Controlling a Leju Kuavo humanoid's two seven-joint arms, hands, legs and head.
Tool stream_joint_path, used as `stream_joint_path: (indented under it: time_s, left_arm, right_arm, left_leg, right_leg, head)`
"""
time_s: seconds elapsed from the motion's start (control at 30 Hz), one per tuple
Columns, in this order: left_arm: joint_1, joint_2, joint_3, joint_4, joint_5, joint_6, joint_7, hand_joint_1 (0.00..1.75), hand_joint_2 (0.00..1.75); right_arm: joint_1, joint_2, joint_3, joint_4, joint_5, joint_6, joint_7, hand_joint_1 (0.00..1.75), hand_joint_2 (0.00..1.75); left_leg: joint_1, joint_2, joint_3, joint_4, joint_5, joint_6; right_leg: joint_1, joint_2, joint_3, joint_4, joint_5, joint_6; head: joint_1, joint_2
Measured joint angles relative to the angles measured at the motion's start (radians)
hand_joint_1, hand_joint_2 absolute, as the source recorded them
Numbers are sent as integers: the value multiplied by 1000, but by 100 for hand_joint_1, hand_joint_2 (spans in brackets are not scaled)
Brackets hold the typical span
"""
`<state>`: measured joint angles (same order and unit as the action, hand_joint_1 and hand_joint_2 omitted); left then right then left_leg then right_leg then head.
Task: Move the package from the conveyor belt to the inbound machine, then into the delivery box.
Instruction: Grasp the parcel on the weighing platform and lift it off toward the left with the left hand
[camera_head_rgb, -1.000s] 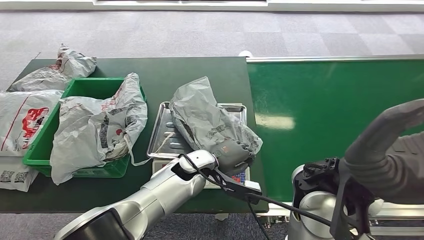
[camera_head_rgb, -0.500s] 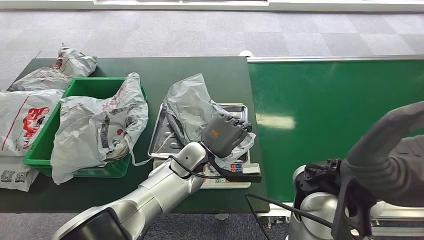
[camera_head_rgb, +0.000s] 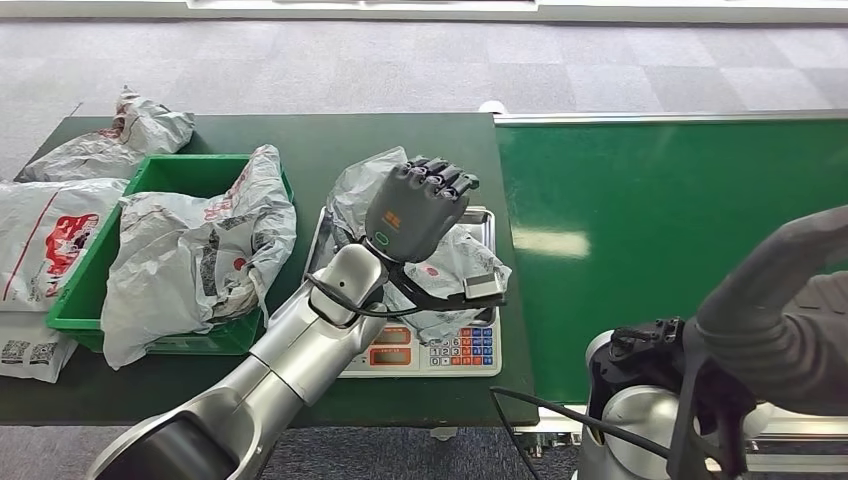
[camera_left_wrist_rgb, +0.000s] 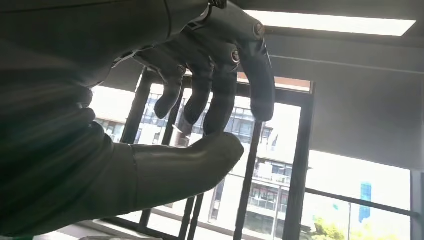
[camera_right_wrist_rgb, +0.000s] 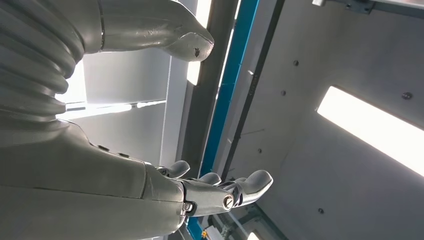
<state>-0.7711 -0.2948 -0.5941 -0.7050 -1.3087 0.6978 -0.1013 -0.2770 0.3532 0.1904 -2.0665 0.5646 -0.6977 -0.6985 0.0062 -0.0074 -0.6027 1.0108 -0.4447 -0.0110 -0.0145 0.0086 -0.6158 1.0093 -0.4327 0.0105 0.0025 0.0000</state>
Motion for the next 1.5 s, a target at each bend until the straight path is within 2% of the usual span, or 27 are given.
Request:
stream_joint_path:
  time_s: [0.13,0.23,0.4,0.5,0.77,1.07,1.17,1.33,1.47,1.5]
  left_arm:
    - [2,10,29,-9,-24,-1,16,1,175]
    - [-4,13,43,1,-48,-53,57,0,175]
    - [-63,16,93,119,-36,-376,160,0,175]
    - [-102,31,124,199,-33,-489,188,0,175]
    - [-174,78,173,327,-30,-615,225,0,175]
    - [-190,116,192,391,-41,-726,278,0,175]
    - [-190,123,193,399,-51,-753,260,0,175]
    - [-189,126,193,404,-78,-739,161,0,175]
    - [-169,119,193,402,-51,-645,-7,0,175]
    - [-161,115,193,400,-42,-617,-45,32,175]
  right_arm:
    - [0,0,0,0,0,0,0,0,175]
    - [0,0,0,0,6,0,0,0,175]
    - [-1,0,11,0,28,0,0,0,175]
    - [-1,0,21,1,30,0,0,0,175]
    - [-3,0,37,3,34,0,0,0,175]
    - [-6,0,57,16,32,0,0,0,175]
    - [-7,0,58,19,30,0,0,0,175]
    - [-7,0,58,23,24,0,0,0,175]
    - [-8,0,58,26,20,0,0,0,175]
    - [-8,0,58,26,20,0,0,0,175]
  left_leg:
    - [0,0,0,0,0,0]
    - [0,0,0,0,0,0]
    - [0,0,0,0,0,0]
    - [0,0,0,0,1,-1]
    - [0,0,0,0,1,-2]
    - [0,0,0,0,1,-2]
    - [0,0,0,0,1,-2]
    - [0,0,0,0,1,-2]
    - [0,-2,0,0,1,-2]
    - [0,-2,-1,0,1,-2]
  right_leg:
    - [0,0,0,0,0,0]
    - [0,0,0,0,0,0]
    - [0,0,0,0,0,0]
    - [1,0,0,0,0,0]
    - [1,0,0,0,0,-1]
    - [1,0,0,0,0,-1]
    - [1,0,0,0,0,-1]
    - [1,0,0,0,0,-1]
    - [0,-1,0,0,0,-1]
    - [0,-1,0,0,0,-1]
  head:
    - [0,0]
    - [0,0]
    - [0,0]
    - [0,0]
    - [0,0]
    - [0,0]
    - [0,0]
    - [0,0]
    - [0,0]
    - [0,0]
